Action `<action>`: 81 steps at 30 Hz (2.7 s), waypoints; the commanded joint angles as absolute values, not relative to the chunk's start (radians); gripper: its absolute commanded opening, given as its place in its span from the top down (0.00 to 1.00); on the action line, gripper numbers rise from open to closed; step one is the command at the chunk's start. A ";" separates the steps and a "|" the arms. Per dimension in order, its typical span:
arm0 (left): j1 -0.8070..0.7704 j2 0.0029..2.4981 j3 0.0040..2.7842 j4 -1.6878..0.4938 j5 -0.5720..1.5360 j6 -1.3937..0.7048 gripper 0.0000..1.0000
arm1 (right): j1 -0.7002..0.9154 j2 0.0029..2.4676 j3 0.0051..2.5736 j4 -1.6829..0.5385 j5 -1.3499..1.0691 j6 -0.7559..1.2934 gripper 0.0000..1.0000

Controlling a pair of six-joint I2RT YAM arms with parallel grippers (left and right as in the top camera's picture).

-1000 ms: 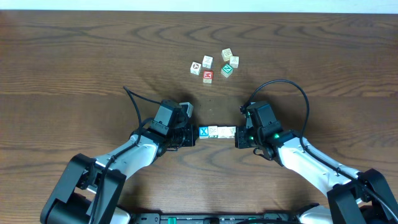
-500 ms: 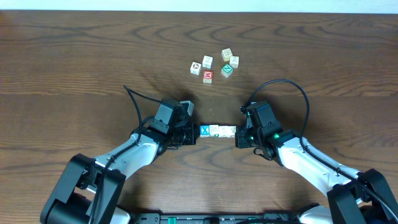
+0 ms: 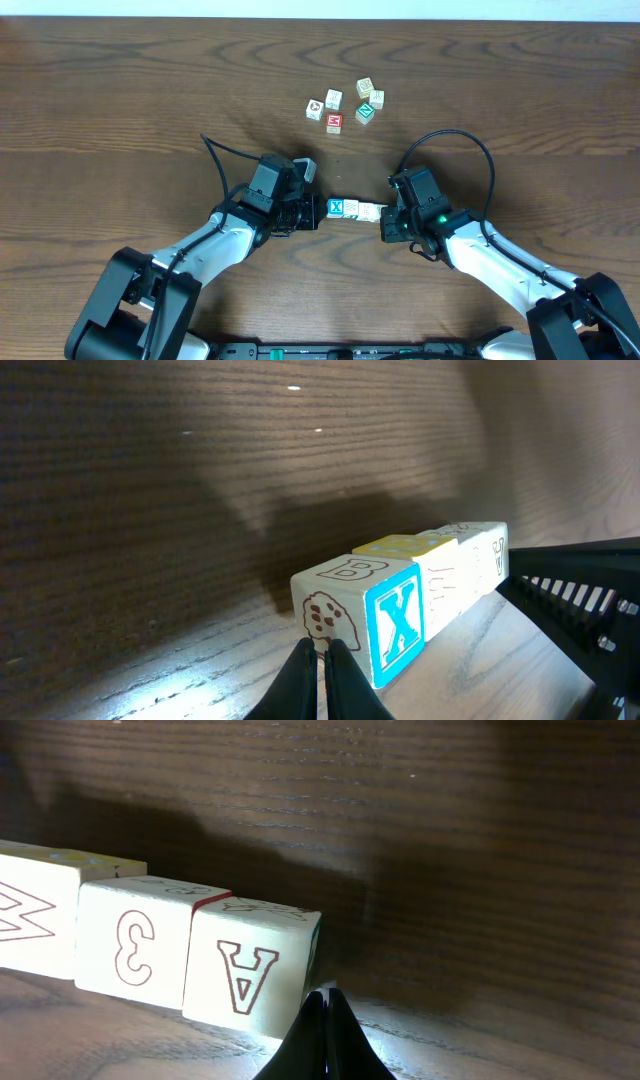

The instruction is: Lift 4 blocks

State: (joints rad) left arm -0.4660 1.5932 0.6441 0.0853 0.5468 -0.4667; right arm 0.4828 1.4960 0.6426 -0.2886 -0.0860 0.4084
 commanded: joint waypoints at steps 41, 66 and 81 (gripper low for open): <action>-0.505 1.573 0.691 -0.022 0.517 -0.439 0.91 | 0.531 1.481 0.681 -0.356 -0.008 0.381 0.99; -0.505 1.573 0.691 -0.085 0.402 -0.439 0.92 | 0.451 1.481 0.681 -0.364 0.001 0.388 0.99; -0.452 1.574 0.691 -0.081 0.430 -0.469 0.93 | 0.448 1.484 0.681 -0.280 -0.163 0.381 0.99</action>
